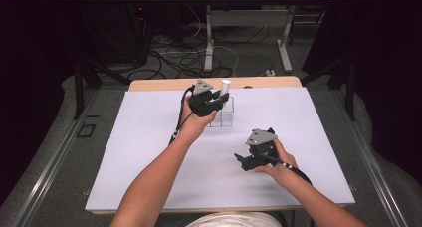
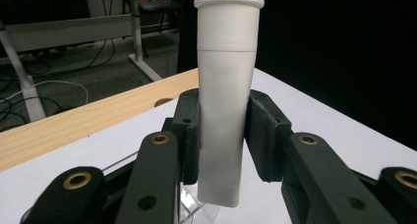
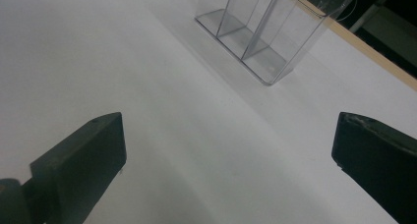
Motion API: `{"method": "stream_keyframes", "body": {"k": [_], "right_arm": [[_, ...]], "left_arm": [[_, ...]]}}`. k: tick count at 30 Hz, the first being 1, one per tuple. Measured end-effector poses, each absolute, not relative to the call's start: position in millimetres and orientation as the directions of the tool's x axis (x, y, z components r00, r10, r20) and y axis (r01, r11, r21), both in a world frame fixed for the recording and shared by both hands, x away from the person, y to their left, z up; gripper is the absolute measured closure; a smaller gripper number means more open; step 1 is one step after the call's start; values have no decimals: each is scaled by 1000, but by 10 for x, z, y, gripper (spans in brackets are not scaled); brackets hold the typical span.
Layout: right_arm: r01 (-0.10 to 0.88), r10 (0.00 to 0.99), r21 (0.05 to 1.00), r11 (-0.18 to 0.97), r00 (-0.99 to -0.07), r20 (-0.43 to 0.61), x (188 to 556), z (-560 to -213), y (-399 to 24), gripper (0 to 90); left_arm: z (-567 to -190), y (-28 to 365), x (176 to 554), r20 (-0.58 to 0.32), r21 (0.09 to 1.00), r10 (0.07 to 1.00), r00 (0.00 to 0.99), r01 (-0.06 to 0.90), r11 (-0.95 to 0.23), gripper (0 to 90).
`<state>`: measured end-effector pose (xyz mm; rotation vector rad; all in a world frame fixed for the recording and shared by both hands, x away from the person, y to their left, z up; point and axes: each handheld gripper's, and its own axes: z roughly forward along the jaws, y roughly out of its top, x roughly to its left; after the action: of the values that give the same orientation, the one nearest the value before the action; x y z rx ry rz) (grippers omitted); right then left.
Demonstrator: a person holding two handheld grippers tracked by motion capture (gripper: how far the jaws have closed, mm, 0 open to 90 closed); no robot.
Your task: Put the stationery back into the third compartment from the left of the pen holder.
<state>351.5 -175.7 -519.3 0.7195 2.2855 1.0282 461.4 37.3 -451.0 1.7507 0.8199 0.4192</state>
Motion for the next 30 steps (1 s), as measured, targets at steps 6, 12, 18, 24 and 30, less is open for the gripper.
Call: {"method": "stream_keyframes", "body": {"k": [6,12,18,24,30], "right_arm": [[291,687,806,515,-703,-185,3561,-5207,-1829,0],[325,715,823,466,-686,-134,3601,-5227,-1892,0],[339,723,826,450,-681,-115,3616,-5236,-1922,0],[363,727,823,437,-681,-86,3618,-5247,-1934,0],[365,725,822,437,-684,-81,3617,-5264,-1920,0]], "left_arm": [[-4578,274,4677,-142,935,732,667,334,-123,690],[-4664,242,4759,-158,928,750,642,356,-110,691],[-4763,208,4806,-174,917,763,622,384,-104,691],[-4852,179,4830,-185,915,775,604,394,-89,691],[-4927,146,4848,-184,915,784,592,395,-84,691]]}}
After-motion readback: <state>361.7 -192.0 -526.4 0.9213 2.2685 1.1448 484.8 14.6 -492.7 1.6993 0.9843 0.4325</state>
